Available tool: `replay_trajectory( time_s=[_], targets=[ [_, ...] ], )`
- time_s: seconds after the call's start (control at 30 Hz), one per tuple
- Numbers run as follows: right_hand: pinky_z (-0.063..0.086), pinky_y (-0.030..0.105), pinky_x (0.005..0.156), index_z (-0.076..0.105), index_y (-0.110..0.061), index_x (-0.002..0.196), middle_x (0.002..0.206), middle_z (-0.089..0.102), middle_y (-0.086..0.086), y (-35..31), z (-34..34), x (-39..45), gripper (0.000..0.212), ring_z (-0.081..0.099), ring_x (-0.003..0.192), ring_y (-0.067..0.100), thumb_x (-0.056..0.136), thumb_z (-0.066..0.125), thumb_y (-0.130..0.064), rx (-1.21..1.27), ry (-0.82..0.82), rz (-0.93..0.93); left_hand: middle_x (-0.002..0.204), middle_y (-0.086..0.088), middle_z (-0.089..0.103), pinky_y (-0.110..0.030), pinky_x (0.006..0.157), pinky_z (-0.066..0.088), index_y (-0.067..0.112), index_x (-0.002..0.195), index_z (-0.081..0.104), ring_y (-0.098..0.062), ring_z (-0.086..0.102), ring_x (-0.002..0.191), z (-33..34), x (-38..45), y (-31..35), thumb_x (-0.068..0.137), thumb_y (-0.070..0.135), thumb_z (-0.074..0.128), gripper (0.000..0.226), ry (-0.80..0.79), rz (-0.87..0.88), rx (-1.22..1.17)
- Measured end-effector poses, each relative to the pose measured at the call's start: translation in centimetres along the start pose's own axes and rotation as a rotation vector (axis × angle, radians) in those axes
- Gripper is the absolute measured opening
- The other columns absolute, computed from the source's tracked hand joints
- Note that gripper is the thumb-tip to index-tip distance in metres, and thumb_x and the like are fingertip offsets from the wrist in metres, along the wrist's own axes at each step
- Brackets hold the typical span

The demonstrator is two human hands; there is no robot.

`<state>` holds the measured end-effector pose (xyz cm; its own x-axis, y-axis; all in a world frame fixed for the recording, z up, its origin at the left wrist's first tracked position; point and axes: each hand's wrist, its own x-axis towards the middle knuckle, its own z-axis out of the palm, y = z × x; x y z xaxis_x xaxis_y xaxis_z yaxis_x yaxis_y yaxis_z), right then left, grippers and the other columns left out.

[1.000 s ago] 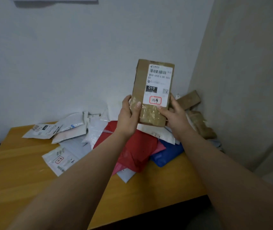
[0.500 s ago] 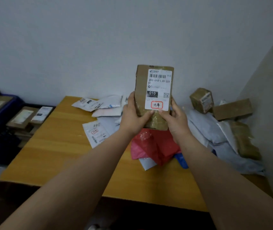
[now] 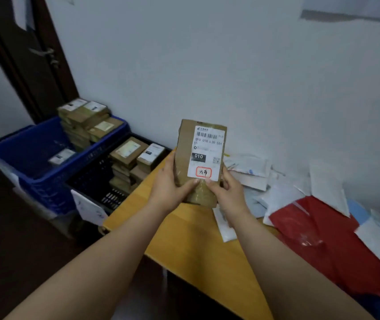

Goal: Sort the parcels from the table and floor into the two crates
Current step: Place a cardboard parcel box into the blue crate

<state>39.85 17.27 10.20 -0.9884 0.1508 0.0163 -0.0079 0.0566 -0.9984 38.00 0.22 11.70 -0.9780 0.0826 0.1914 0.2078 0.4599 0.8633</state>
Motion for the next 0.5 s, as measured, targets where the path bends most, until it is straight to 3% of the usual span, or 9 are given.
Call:
replay_trajectory(
  time_s=[0.2, 0.37, 0.5],
  targets=[
    [0.054, 0.039, 0.093, 0.051, -0.035, 0.135, 0.115, 0.069, -0.012, -0.9, 18.2, 4.4, 0.052, 0.064, 0.109, 0.012, 0.088, 0.070, -0.021, 0.005, -0.164, 0.023, 0.130, 0.001, 0.056, -0.040, 0.094, 0.050, 0.029, 0.147, 0.026, -0.017, 0.055, 0.116, -16.3, 3.7, -8.1, 0.074, 0.050, 0.077, 0.092, 0.075, -0.120, 0.123],
    [0.055, 0.036, 0.092, 0.047, -0.051, 0.124, 0.114, 0.069, -0.014, -1.1, 27.3, 7.1, 0.052, 0.065, 0.104, 0.006, 0.089, 0.069, -0.019, -0.006, -0.225, 0.024, 0.128, 0.001, 0.056, -0.034, 0.089, 0.051, 0.023, 0.145, 0.027, -0.015, 0.056, 0.111, -23.5, 6.5, -13.2, 0.074, 0.049, 0.078, 0.091, 0.099, -0.211, 0.123],
    [0.053, 0.037, 0.095, 0.047, -0.037, 0.140, 0.117, 0.067, -0.016, -0.5, 30.9, 10.0, 0.056, 0.062, 0.109, 0.006, 0.089, 0.069, -0.026, -0.057, -0.228, 0.059, 0.127, 0.000, 0.055, -0.031, 0.085, 0.050, 0.018, 0.142, 0.029, -0.016, 0.056, 0.110, -25.9, 9.3, -16.3, 0.074, 0.049, 0.078, 0.089, 0.103, -0.259, 0.108]
  ],
)
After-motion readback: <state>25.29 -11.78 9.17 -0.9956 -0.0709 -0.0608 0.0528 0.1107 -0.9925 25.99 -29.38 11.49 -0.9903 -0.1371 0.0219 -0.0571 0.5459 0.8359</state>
